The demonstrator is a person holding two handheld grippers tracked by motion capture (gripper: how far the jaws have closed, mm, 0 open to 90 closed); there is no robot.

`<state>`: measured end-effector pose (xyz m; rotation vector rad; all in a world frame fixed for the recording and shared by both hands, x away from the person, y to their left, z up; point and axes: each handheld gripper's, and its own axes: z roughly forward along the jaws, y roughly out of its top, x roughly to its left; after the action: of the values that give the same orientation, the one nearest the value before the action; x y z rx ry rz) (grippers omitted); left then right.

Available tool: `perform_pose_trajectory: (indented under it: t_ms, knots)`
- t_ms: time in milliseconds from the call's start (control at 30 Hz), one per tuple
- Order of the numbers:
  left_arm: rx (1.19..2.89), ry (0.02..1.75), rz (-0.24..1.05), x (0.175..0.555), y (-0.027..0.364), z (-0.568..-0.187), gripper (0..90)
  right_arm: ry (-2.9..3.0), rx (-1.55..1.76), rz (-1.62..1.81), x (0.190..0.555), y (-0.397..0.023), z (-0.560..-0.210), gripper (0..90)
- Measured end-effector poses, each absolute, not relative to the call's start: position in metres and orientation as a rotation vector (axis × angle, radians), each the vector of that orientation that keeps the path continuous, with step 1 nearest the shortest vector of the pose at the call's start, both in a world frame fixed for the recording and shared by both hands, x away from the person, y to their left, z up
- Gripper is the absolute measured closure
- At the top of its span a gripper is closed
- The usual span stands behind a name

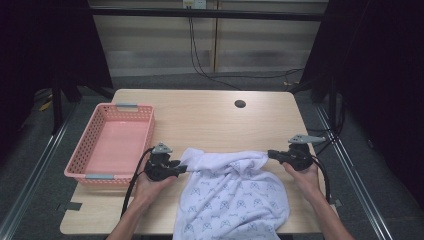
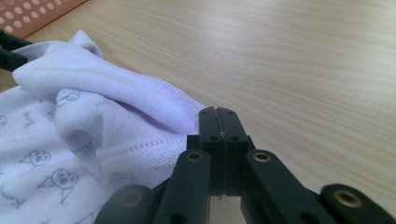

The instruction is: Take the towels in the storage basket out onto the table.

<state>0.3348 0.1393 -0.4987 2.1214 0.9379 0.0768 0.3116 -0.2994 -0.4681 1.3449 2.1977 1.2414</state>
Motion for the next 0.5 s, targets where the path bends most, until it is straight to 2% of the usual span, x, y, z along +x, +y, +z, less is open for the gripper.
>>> perform_pose_trajectory:
  t_ms: [67,133,200,333,500]
  knots:
    - [2.132,0.917,0.073,0.331,0.136,-0.501,77.8,2.208,1.344,1.24,0.311,-0.299,-0.47,90.0]
    - [2.124,0.898,0.011,0.329,0.134,-0.502,83.2,2.244,1.34,1.224,0.308,-0.297,-0.474,90.0]
    - [2.15,0.865,0.029,0.325,0.13,-0.502,87.5,2.293,1.335,1.193,0.303,-0.292,-0.482,90.0]
    - [2.094,0.859,-0.033,0.323,0.133,-0.495,88.1,2.298,1.321,1.218,0.297,-0.288,-0.479,90.0]
    - [1.987,0.82,0.015,0.312,0.145,-0.47,88.3,2.194,1.304,1.325,0.288,-0.302,-0.455,90.0]
